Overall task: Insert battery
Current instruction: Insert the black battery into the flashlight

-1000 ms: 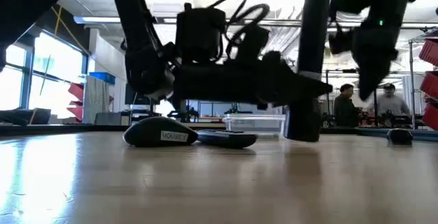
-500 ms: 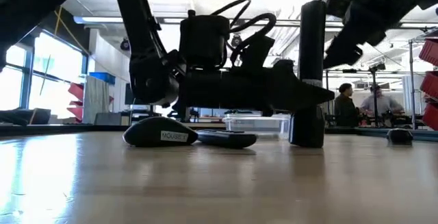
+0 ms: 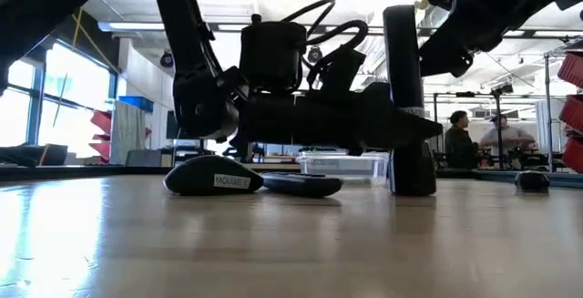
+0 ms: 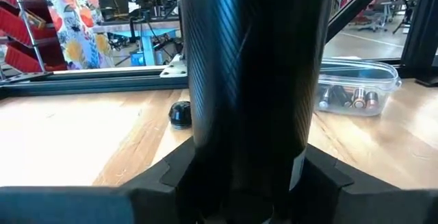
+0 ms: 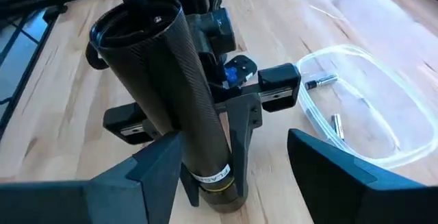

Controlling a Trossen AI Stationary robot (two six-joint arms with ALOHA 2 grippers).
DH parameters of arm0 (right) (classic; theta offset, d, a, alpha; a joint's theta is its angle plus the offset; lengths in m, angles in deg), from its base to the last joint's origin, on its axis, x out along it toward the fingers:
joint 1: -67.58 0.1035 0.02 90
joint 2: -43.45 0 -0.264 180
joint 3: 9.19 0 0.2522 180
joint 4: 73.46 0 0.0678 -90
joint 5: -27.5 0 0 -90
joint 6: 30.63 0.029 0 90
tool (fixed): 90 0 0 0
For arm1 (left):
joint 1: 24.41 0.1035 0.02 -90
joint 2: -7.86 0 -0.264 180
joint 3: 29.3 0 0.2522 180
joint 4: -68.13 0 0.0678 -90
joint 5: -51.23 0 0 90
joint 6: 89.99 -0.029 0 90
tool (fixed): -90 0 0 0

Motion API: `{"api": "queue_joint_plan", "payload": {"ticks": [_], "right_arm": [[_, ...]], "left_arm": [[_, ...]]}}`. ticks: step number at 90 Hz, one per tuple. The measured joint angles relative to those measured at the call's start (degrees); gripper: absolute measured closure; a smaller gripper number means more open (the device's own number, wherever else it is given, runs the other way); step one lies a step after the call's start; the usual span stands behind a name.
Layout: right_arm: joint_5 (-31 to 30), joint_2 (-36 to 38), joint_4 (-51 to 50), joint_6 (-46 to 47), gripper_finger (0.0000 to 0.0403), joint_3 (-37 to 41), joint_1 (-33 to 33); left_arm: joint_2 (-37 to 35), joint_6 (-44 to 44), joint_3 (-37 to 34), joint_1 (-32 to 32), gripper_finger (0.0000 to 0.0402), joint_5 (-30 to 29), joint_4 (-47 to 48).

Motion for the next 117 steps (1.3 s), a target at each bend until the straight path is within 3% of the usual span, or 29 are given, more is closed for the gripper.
{"api": "queue_joint_plan", "payload": {"ticks": [14, 31, 50, 68, 79, 96, 117], "right_arm": [[-1.93, 1.91, -6.76, 0.23, 0.0171, -3.87, 2.90], [-6.96, 2.83, -21.39, 5.10, 0.0171, -10.44, 11.33], [-5.64, 2.57, -31.89, 25.30, 0.0171, -12.11, 24.09], [-0.65, 2.01, -42.15, 48.58, 0.0171, -12.11, 36.11], [3.48, -0.11, -45.62, 57.22, 0.0171, -12.11, 41.90], [9.08, -6.92, -48.14, 60.66, 0.0171, -12.08, 47.76], [9.21, -16.07, -46.48, 57.51, 0.0171, -12.06, 48.91]], "left_arm": [[0.02, 0.42, 0.00, 0.11, 0.0251, 0.42, 0.21], [-0.09, 0.40, -0.05, 0.29, 0.0250, 0.43, 0.37], [-0.09, 0.37, -0.07, 0.48, 0.0250, 0.49, 0.45], [-0.09, 1.37, -0.09, 1.19, 0.0250, 1.88, 0.45], [-0.09, 1.43, -0.10, 1.29, 0.0250, 1.79, 0.43], [-0.09, 1.60, -0.07, 1.31, 0.0250, 1.78, 0.43], [-0.09, 1.77, -0.07, 1.31, 0.0250, 1.78, 0.43]]}}
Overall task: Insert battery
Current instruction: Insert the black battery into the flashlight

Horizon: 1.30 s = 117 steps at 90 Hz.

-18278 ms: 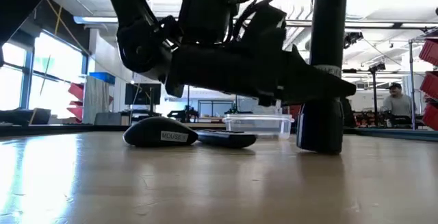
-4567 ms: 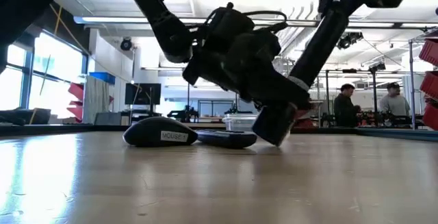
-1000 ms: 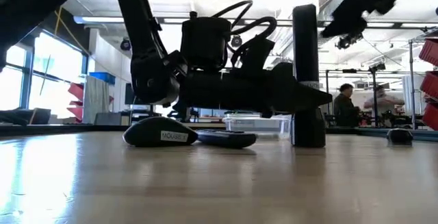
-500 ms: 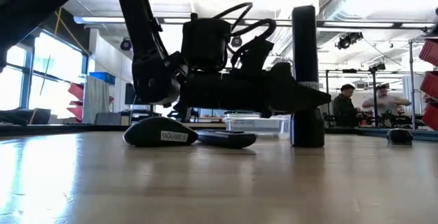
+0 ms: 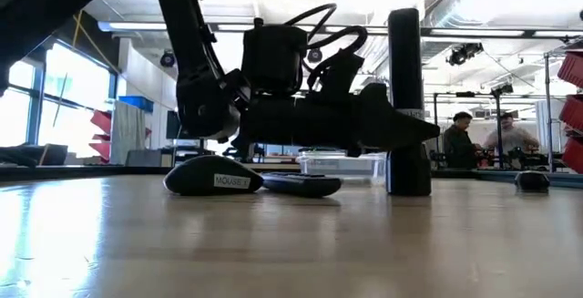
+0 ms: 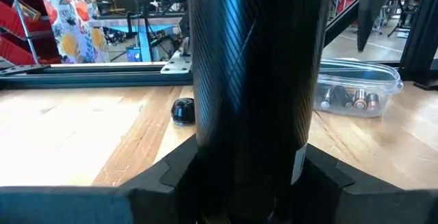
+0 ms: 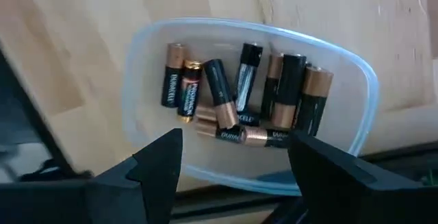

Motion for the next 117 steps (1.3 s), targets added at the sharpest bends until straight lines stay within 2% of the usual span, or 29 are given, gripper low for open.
{"api": "queue_joint_plan", "payload": {"ticks": [25, 37, 50, 69, 103, 117], "right_arm": [[-4.41, -6.95, -0.67, -4.90, 0.0181, 0.07, -1.14], [-5.00, -7.12, 0.12, -6.51, 0.0217, 0.82, -3.07], [-4.86, -6.98, 5.86, -7.54, 0.0262, 3.78, -3.87], [-4.47, -6.96, 6.52, -4.32, 0.0303, 6.58, -3.87], [-6.24, -7.00, 6.69, -6.94, 0.0312, 6.55, -4.58], [-6.98, -6.94, 10.15, -5.29, 0.0312, 8.62, -5.70]], "left_arm": [[0.02, 0.13, 0.00, 0.02, 0.0250, 0.00, -0.15], [0.04, 0.23, 0.00, 0.02, 0.0250, 0.00, -0.31], [0.04, 0.48, 0.00, 0.04, 0.0250, 0.00, -0.34], [0.04, 0.50, 0.00, 0.03, 0.0250, -0.01, -0.35], [0.04, 0.52, 0.00, 0.02, 0.0250, -0.01, -0.35], [0.04, 0.55, 0.00, 0.02, 0.0250, -0.01, -0.35]]}}
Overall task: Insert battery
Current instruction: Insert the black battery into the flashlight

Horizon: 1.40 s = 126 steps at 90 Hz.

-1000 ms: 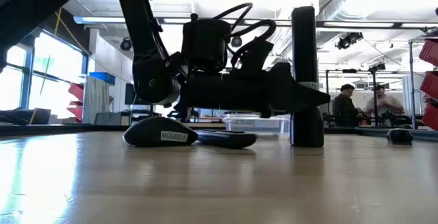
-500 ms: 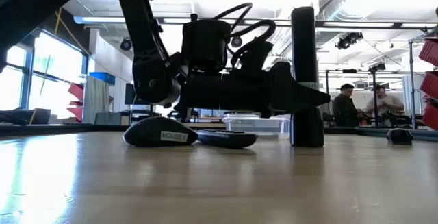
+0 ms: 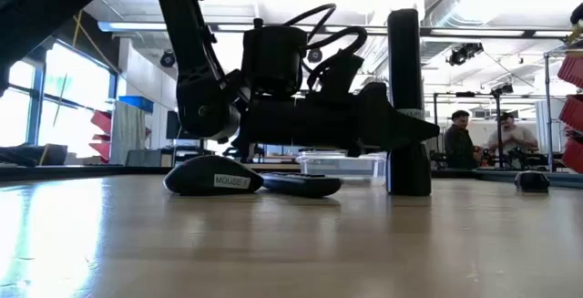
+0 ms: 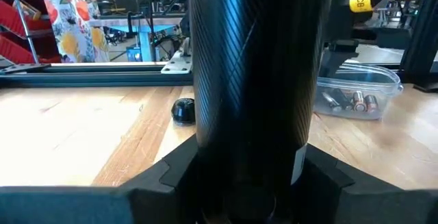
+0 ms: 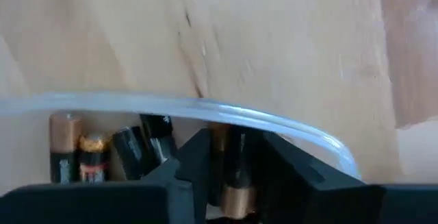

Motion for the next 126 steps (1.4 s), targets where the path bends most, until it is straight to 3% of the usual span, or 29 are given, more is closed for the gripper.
{"api": "queue_joint_plan", "payload": {"ticks": [53, 87, 126], "right_arm": [[-2.43, 0.01, 0.48, 13.25, 0.0311, 0.04, -0.42], [-5.43, 0.01, 0.99, 31.44, 0.0311, 0.04, 0.36], [-6.27, 0.01, 0.44, 37.02, 0.0311, 0.04, 0.54]], "left_arm": [[0.00, 0.00, 0.00, 0.00, 0.0250, 0.01, 0.00], [0.00, 0.00, 0.00, 0.00, 0.0250, 0.01, 0.00], [0.00, 0.00, 0.00, -0.02, 0.0250, 0.01, 0.00]]}}
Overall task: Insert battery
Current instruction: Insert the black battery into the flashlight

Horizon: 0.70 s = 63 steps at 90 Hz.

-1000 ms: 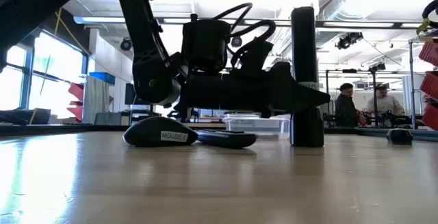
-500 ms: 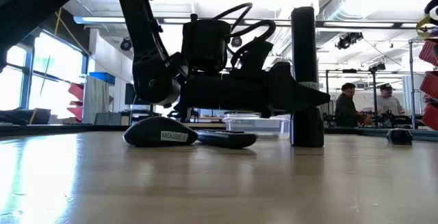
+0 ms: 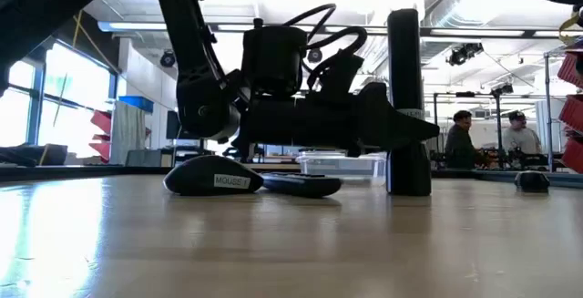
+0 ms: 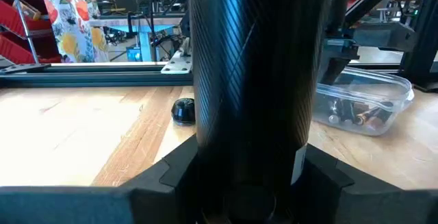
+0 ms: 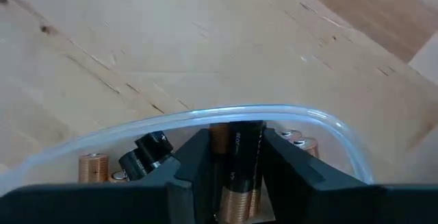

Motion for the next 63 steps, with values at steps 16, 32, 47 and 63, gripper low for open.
{"api": "queue_joint_plan", "payload": {"ticks": [16, 32, 47, 63], "right_arm": [[-0.14, 0.08, 0.06, 0.57, 0.0325, -0.07, 0.02], [-1.63, 0.11, 0.28, 0.44, 0.0377, -0.15, 0.09], [-2.50, 0.00, -1.99, -1.11, 0.0392, -1.66, 0.09], [-3.50, 0.00, -8.16, -5.81, 0.0394, -7.27, 0.09]], "left_arm": [[0.00, 0.00, 0.00, 0.00, 0.0250, 0.00, 0.00], [0.00, 0.00, 0.00, 0.00, 0.0250, 0.00, 0.00], [0.00, 0.01, 0.00, 0.00, 0.0250, 0.00, 0.01], [0.00, 0.01, 0.00, 0.00, 0.0250, 0.00, 0.00]]}}
